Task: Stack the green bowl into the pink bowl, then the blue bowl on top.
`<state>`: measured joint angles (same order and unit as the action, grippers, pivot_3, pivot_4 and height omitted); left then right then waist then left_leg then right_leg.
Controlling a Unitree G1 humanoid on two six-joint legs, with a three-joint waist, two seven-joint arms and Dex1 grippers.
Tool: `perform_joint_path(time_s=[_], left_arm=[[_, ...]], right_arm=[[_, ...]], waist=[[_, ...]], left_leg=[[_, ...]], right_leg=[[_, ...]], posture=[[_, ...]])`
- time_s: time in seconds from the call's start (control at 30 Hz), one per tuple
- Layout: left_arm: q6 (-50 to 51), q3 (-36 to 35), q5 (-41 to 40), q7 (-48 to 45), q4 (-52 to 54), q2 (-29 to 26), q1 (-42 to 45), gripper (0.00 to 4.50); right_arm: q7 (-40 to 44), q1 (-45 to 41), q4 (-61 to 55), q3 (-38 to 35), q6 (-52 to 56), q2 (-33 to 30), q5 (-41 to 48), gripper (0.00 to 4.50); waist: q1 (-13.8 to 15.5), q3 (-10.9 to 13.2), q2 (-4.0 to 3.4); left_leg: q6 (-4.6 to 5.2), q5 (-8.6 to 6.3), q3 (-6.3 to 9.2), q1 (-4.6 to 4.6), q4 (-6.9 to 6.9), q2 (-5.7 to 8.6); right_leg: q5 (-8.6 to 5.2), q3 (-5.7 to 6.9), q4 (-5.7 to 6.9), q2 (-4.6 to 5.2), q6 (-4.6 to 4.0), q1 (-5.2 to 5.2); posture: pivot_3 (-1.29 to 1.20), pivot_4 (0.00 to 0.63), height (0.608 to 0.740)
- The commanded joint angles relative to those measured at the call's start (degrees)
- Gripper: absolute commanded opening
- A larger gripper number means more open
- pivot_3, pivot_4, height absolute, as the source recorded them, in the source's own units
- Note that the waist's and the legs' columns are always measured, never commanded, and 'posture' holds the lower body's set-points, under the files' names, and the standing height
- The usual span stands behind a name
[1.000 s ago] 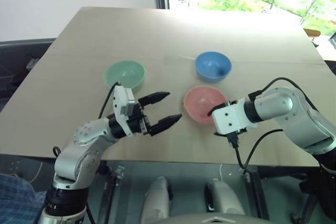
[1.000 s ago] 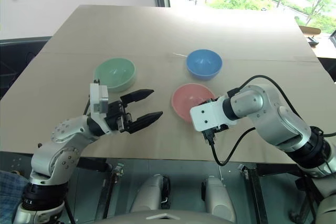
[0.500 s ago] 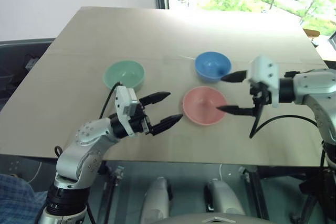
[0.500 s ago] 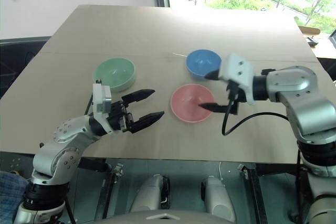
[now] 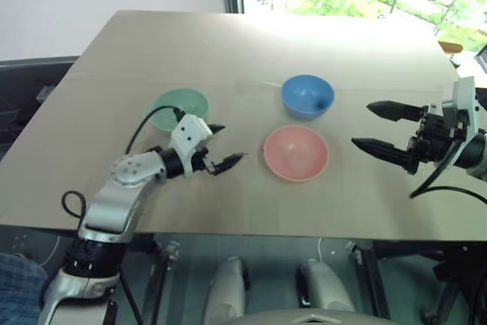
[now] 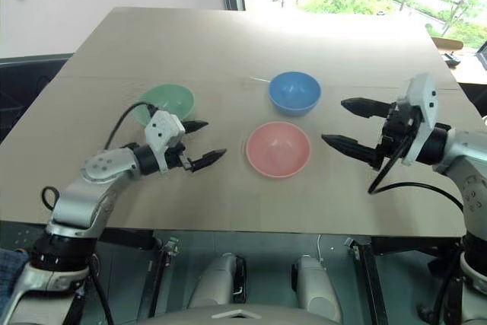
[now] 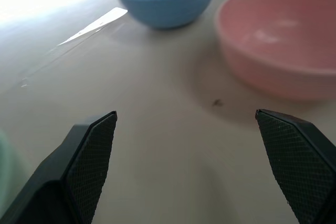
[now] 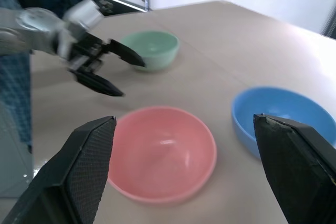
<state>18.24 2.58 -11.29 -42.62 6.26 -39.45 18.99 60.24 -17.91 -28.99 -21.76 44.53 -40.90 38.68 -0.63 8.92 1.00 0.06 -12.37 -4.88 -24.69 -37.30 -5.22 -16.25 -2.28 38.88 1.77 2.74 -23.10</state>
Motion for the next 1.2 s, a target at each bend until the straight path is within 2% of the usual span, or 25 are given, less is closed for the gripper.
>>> perform_joint_path(time_s=[0.03,0.2,0.47,0.7,0.97,1.07,1.2], left_arm=[[0.0,0.5,4.3,2.6,-1.8,-0.9,3.4,4.50],[-0.1,1.0,8.5,4.7,-5.3,-0.5,6.6,4.50],[-2.2,1.5,12.9,5.3,-8.4,-1.0,7.3,4.50],[1.7,1.2,17.4,9.2,-11.7,-1.5,7.7,4.50],[4.1,1.5,17.5,8.0,-10.5,-2.1,6.2,4.50],[4.6,1.5,17.2,7.6,-9.7,-2.1,5.8,3.79],[4.8,1.5,17.2,7.2,-9.6,-2.1,5.6,1.99]], right_arm=[[-0.9,-0.2,-2.2,-2.0,-1.7,-1.3,2.8,4.41],[-2.8,0.4,-1.8,-0.4,-3.7,-2.4,2.9,4.41],[-4.3,0.5,-0.4,1.2,-6.2,-3.8,2.5,4.41],[-4.5,1.1,0.3,2.0,-7.7,-5.0,2.7,4.41],[-4.3,1.3,0.4,2.3,-8.5,-5.3,3.6,4.41],[-4.6,1.4,0.3,2.9,-8.9,-5.0,3.3,4.50],[-5.0,1.6,0.3,3.3,-9.4,-4.9,3.2,4.50]], waist=[[0.0,0.0,0.02],[0.3,0.0,0.06],[0.2,0.0,0.06],[0.1,0.0,0.06],[0.1,0.0,0.06],[0.0,0.0,0.06],[0.1,0.0,0.06]], left_leg=[[0.00,0.00,-0.01,-0.02,0.00,0.00],[0.00,0.00,0.02,-0.04,0.01,0.01],[0.00,0.00,0.00,-0.04,0.00,0.01],[0.00,0.00,0.01,-0.04,0.00,0.01],[0.00,0.00,0.00,-0.01,0.00,0.00],[0.00,0.00,-0.01,-0.01,-0.01,0.00],[0.00,0.00,0.00,-0.02,0.00,0.00]], right_leg=[[0.00,0.00,-0.03,0.01,0.00,0.00],[0.00,0.03,-0.02,0.01,0.00,-0.02],[0.00,0.01,0.01,0.01,0.00,-0.03],[0.00,0.01,0.02,0.01,0.00,-0.03],[0.00,0.01,0.05,0.02,0.00,-0.02],[0.00,0.01,0.05,0.02,0.00,-0.02],[0.00,0.01,0.04,0.02,0.00,-0.02]], posture=[[0.00,0.150,0.740],[0.00,0.150,0.740],[0.00,0.150,0.740],[0.00,0.150,0.740],[0.00,0.150,0.740],[0.00,0.150,0.740],[0.00,0.150,0.740]])
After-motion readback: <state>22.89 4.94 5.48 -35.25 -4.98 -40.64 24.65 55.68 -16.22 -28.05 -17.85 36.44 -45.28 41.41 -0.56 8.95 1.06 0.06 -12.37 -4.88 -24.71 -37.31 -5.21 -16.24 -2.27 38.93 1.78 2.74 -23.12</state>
